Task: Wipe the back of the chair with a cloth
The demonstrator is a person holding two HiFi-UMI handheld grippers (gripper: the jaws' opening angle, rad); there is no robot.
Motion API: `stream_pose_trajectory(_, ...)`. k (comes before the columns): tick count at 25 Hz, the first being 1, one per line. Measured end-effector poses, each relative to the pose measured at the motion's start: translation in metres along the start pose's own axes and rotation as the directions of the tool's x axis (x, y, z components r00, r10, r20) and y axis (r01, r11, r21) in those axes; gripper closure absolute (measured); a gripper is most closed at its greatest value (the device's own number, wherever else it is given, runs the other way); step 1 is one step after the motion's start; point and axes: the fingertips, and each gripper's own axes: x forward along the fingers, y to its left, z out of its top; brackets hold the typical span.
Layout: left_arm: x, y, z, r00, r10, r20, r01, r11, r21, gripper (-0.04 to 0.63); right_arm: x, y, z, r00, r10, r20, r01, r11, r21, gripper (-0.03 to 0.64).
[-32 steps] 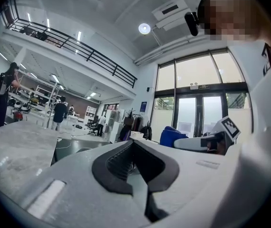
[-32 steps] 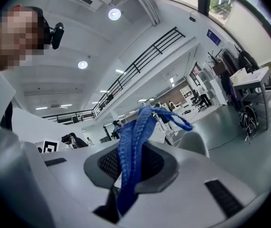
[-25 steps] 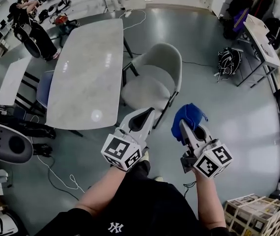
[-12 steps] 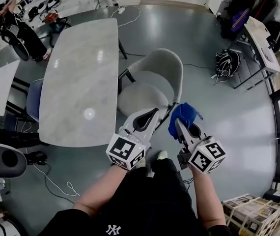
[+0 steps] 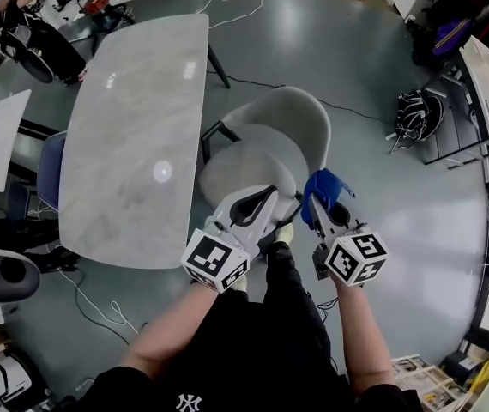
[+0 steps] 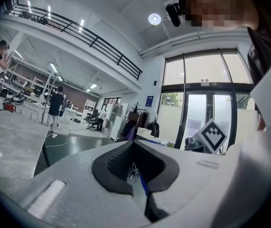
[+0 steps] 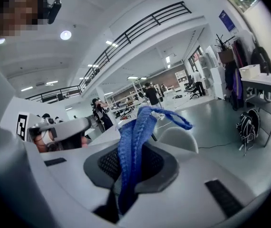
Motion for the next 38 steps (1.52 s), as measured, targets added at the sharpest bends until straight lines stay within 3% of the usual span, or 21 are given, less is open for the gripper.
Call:
stream_pose_trajectory(4,0.055,0.022,-0.016,0.999,0.026,-0.025,-0.027,1.0,-0.015,0.588,0.043,-0.079,-0.007,0.994,-0.039,-0.106,0.031,0.996,-0.079,0.555)
stream_pose_trajectory(8,0.091,0.041,-0.036,0.996,0.059,-0.062,-0.061,0.998,-0.034,0.588,0.08,-0.145,-0.023,0.971,-0.092,-0.221,0.038,0.971,-0.236,0.555)
stream_pose_trajectory(12,0.109,0.06,-0.066,0.993,0.078,-0.093,-0.086,0.993,-0.083,0.588,0.116,-0.192,-0.027,0.946,-0.171,-0.277,0.048,0.915,-0.401,0.555)
stream_pose_trajectory(14,0.119,0.077,-0.083,0.993,0.081,-0.088,-0.09,0.989,-0.113,0.588,0.137,-0.208,-0.02,0.942,-0.22,-0.255,0.061,0.857,-0.512,0.555)
stream_pose_trajectory(15,0.124,0.084,-0.093,0.993,0.077,-0.085,-0.088,0.988,-0.127,0.588,0.147,-0.214,-0.016,0.94,-0.249,-0.234,0.07,0.811,-0.581,0.555)
stream_pose_trajectory(17,0.134,0.099,-0.114,0.995,0.066,-0.075,-0.076,0.986,-0.149,0.588,0.165,-0.225,-0.011,0.934,-0.312,-0.173,0.096,0.687,-0.72,0.555)
stream_pose_trajectory(18,0.139,0.106,-0.126,0.996,0.06,-0.071,-0.07,0.985,-0.156,0.588,0.174,-0.23,-0.009,0.93,-0.342,-0.132,0.112,0.608,-0.786,0.555)
stream_pose_trajectory(20,0.148,0.12,-0.15,0.996,0.053,-0.065,-0.063,0.984,-0.165,0.588,0.192,-0.236,-0.011,0.92,-0.389,-0.038,0.139,0.417,-0.898,0.555)
stream_pose_trajectory(22,0.151,0.133,-0.174,0.996,0.048,-0.073,-0.06,0.984,-0.17,0.588,0.21,-0.241,-0.028,0.909,-0.415,0.021,0.133,0.242,-0.961,0.554)
stream_pose_trajectory(23,0.152,0.138,-0.185,0.996,0.048,-0.081,-0.061,0.983,-0.176,0.588,0.218,-0.245,-0.042,0.903,-0.429,0.025,0.112,0.18,-0.977,0.554)
stream_pose_trajectory(25,0.154,0.145,-0.198,0.995,0.055,-0.083,-0.07,0.979,-0.193,0.588,0.23,-0.254,-0.071,0.889,-0.457,-0.005,0.051,0.11,-0.993,0.554)
stream_pose_trajectory(28,0.158,0.155,-0.214,0.995,0.064,-0.081,-0.081,0.973,-0.216,0.588,0.237,-0.266,-0.107,0.87,-0.487,-0.074,-0.035,0.087,-0.996,0.554)
stream_pose_trajectory(34,0.165,0.177,-0.255,0.999,0.03,-0.044,-0.04,0.972,-0.232,0.588,0.248,-0.269,-0.143,0.848,-0.507,-0.156,-0.115,0.111,-0.987,0.554)
stream_pose_trajectory(38,0.18,0.174,-0.266,0.999,0.009,-0.04,-0.019,0.969,-0.247,0.588,0.245,-0.27,-0.148,0.832,-0.522,-0.188,-0.178,0.07,-0.982,0.554)
